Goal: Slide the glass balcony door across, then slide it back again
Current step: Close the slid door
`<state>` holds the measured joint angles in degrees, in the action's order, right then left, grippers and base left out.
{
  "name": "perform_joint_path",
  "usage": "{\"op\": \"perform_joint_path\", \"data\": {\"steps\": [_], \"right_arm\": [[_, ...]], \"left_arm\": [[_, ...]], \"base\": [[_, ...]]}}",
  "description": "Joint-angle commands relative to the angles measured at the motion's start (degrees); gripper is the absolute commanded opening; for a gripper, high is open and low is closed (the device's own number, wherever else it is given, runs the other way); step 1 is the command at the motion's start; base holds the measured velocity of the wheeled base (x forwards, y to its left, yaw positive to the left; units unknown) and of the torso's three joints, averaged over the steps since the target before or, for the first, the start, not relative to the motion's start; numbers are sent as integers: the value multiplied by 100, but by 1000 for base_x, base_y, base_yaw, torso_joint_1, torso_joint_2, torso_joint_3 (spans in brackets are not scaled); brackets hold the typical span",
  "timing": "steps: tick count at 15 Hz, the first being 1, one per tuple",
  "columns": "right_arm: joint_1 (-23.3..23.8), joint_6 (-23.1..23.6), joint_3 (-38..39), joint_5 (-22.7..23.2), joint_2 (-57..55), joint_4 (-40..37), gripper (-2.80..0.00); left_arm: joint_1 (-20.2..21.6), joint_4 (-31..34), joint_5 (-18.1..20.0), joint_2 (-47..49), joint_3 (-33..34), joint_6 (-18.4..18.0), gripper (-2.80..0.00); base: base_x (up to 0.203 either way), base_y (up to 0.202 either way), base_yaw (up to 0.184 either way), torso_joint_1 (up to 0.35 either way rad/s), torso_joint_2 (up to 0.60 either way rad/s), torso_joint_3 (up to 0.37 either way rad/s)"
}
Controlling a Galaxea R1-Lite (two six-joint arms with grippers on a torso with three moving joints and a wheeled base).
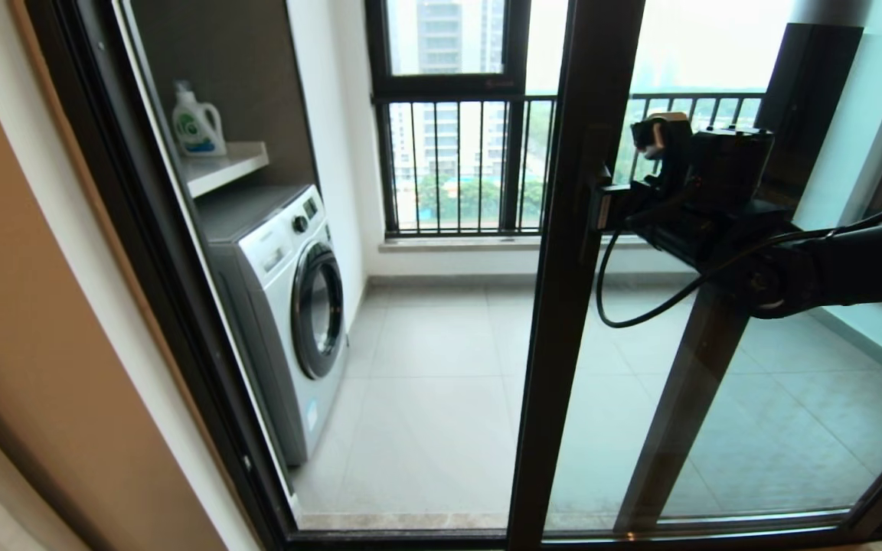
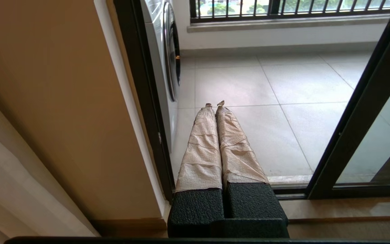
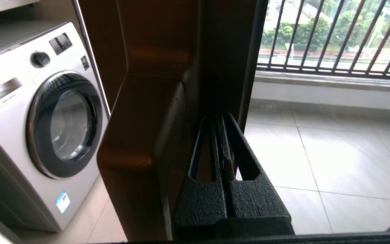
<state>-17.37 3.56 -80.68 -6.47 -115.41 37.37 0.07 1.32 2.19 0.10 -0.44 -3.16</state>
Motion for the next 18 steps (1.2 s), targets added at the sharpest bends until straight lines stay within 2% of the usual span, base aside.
{"op": "perform_joint_path", "data": {"steps": [1, 4, 9, 18], "right_arm": [[-272, 4, -199, -163, -281, 26, -280], [-556, 4, -301, -233, -439, 25, -280], [-931, 4, -938, -430, -814, 1, -280], [-1350, -31, -1082, -621, -1025, 33, -280]], "left_arm": [[1, 0, 0, 8, 0, -1, -280], [1, 0, 0, 8, 0, -1, -280], [1, 0, 0, 8, 0, -1, -280], [1, 0, 0, 8, 0, -1, -280]], "base": [[0, 0, 0, 0, 0, 0], [0, 0, 0, 0, 0, 0], [0, 0, 0, 0, 0, 0], [0, 0, 0, 0, 0, 0]]}}
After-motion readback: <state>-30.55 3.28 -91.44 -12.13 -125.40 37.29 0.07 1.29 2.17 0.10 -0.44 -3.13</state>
